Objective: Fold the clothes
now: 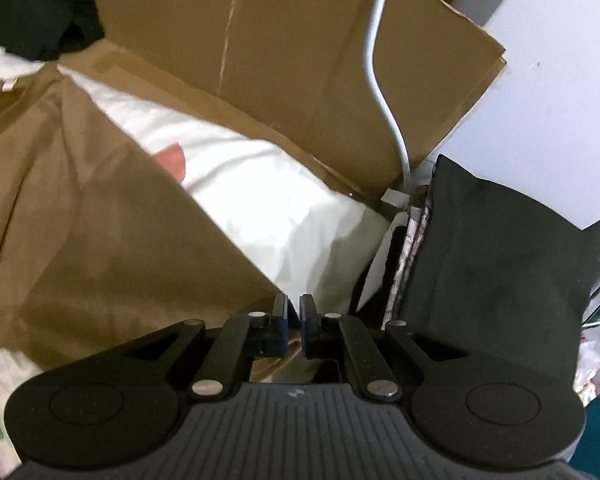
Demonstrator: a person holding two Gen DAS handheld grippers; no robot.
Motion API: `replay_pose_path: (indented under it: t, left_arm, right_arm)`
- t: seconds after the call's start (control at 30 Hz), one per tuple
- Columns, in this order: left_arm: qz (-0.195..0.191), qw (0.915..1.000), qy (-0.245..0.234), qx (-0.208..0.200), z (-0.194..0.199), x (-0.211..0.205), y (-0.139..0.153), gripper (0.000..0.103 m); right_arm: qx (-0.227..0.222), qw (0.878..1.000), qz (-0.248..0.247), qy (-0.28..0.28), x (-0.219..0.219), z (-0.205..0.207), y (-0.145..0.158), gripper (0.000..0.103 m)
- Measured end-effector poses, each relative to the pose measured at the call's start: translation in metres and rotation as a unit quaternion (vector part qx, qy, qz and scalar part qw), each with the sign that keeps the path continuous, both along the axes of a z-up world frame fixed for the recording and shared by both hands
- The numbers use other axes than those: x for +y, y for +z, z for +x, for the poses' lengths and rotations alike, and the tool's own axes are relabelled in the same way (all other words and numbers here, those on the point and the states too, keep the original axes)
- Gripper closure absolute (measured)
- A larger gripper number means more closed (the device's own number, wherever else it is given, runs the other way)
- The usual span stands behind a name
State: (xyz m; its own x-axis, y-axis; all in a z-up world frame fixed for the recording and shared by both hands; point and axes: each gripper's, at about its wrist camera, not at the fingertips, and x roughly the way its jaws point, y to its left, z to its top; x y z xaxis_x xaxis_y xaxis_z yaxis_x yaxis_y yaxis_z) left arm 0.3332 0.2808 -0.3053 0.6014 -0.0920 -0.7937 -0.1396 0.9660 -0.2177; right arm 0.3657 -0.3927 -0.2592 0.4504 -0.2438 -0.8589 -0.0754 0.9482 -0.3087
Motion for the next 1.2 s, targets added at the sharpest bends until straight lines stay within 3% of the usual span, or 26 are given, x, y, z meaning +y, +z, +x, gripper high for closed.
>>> replay_pose_path:
  t: [0.3, 0.53, 0.87, 1.2]
  left_arm:
    - [0.003, 1.0, -0.001, 0.003, 0.026, -0.005, -0.008, 0.053]
    - [0.004, 0.9999, -0.011, -0.007, 0.048, -0.019, -0.006, 0.051]
    - [0.002, 0.9996, -0.028, -0.01, 0.067, -0.038, -0.016, 0.04]
    - [-0.011, 0.9989, -0.035, -0.029, 0.079, -0.048, -0.02, 0.04]
  right_arm:
    - [-0.034, 0.998, 0.053, 0.012, 0.028, 0.034, -0.009, 0.085]
    - [-0.05, 0.993, 0.103, 0.024, 0.057, 0.065, -0.015, 0.07]
    - [-0.04, 0.992, 0.114, 0.044, 0.09, 0.085, -0.032, 0.07]
    - [-0.029, 0.99, 0.127, 0.057, 0.107, 0.093, -0.052, 0.069]
